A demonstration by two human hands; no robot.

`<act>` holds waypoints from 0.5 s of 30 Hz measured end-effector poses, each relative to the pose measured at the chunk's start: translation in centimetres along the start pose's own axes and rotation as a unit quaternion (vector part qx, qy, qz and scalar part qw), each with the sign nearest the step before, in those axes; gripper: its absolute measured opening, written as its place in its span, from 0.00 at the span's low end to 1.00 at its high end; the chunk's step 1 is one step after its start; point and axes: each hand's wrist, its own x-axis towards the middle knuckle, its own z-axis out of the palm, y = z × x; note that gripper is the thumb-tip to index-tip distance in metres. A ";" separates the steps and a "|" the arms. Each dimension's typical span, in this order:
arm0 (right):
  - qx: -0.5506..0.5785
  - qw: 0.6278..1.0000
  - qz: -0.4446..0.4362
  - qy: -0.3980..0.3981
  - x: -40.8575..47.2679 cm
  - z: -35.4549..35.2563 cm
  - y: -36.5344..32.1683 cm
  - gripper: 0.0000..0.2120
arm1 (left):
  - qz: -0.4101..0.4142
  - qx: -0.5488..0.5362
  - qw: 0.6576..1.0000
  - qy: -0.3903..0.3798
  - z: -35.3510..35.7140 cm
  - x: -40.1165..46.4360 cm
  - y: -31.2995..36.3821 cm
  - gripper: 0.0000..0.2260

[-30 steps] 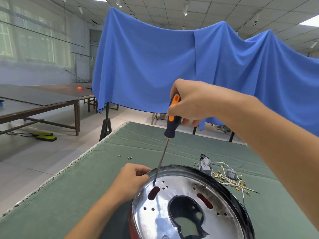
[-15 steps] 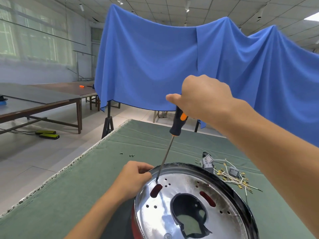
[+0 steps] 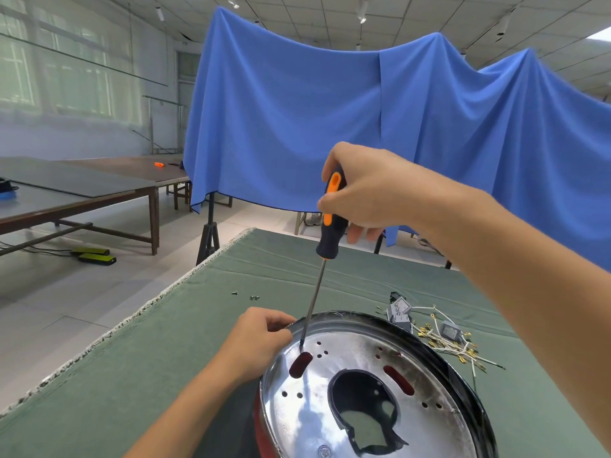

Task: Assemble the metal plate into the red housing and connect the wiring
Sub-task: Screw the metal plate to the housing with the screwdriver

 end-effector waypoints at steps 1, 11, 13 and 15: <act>-0.002 1.000 -0.003 0.005 0.0 -0.3 0.1 0.07 | -0.001 0.000 1.000 0.000 0.0 0.0 0.0 0.14; -0.081 0.993 -0.019 0.084 -0.1 0.9 0.1 0.13 | -0.001 -0.002 1.000 -0.002 0.1 -0.1 0.0 0.14; -0.080 0.992 -0.021 0.098 0.0 0.8 0.6 0.10 | -0.002 -0.005 1.000 -0.003 0.0 -0.1 0.1 0.14; -0.113 0.982 0.003 0.150 0.3 0.8 1.2 0.12 | -0.003 -0.007 1.000 -0.007 0.0 -0.1 0.0 0.14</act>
